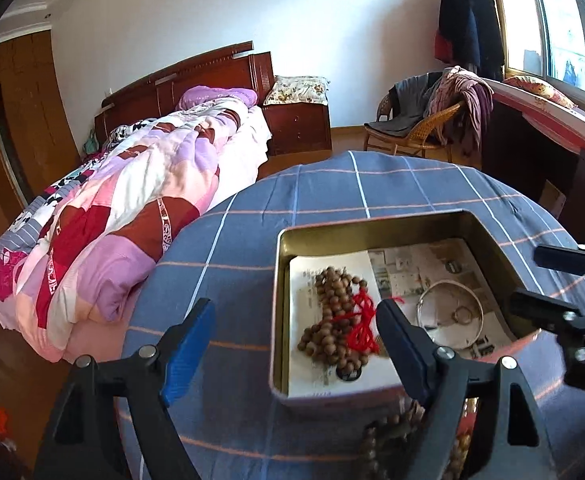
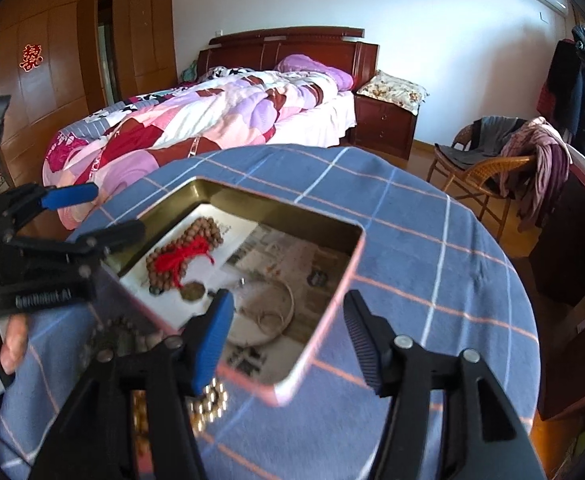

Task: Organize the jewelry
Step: 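Open both grippers and withdraw them from the tin, then grasp the dark grey bead bracelet with the left gripper while the right grasps the pink bangle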

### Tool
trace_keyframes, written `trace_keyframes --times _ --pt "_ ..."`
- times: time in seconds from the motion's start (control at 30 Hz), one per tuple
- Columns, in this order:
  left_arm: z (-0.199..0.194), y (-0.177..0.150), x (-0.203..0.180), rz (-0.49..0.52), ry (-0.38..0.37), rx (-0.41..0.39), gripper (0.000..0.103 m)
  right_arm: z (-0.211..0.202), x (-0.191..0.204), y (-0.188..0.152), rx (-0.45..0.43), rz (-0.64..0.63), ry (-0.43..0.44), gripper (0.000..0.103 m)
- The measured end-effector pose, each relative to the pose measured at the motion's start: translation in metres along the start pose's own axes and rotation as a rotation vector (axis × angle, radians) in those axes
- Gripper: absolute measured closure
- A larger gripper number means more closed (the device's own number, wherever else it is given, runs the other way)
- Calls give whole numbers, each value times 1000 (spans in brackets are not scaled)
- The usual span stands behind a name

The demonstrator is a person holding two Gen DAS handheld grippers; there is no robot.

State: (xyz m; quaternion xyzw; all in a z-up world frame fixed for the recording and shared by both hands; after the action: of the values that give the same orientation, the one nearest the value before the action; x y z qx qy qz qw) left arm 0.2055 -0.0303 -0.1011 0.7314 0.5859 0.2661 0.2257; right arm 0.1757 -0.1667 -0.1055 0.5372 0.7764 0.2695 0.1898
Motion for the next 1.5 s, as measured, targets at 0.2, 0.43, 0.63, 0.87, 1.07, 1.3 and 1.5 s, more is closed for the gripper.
trace_keyframes --times 0.2,0.43,0.63,0.87,1.07,1.3,1.5 --pt "-3 -18 12 -26 7 23 21 -10 -5 -21 6 15 -10 35" --pt "-16 -48 17 -34 10 53 21 -15 0 -37 22 22 -3 35" --pt "-23 -74 10 -52 -18 81 21 -15 9 -51 32 31 6 34" --pt "-22 -79 -5 -50 -46 87 21 -12 27 -62 36 10 -6 31" --pt "-6 -89 -28 -21 -132 152 68 -11 25 -63 31 25 -16 31" --pt "-12 -88 -35 -29 -207 142 95 -8 24 -66 38 35 -17 31" --pt "-46 -62 -15 -53 -175 34 95 -14 25 -62 18 42 -4 31"
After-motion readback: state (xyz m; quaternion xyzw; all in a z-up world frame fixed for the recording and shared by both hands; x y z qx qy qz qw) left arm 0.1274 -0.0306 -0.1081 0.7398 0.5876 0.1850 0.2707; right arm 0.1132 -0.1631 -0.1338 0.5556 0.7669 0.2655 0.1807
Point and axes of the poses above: each gripper's, at about its wrist camera, not at the fingertips, and z roughly the way its jaws point, x to its left, y to its top, the point moved 10 cm from there along z, roughly the way its jaws point, and after that the axes turned 10 degrees about x, right-handed, at the moved point
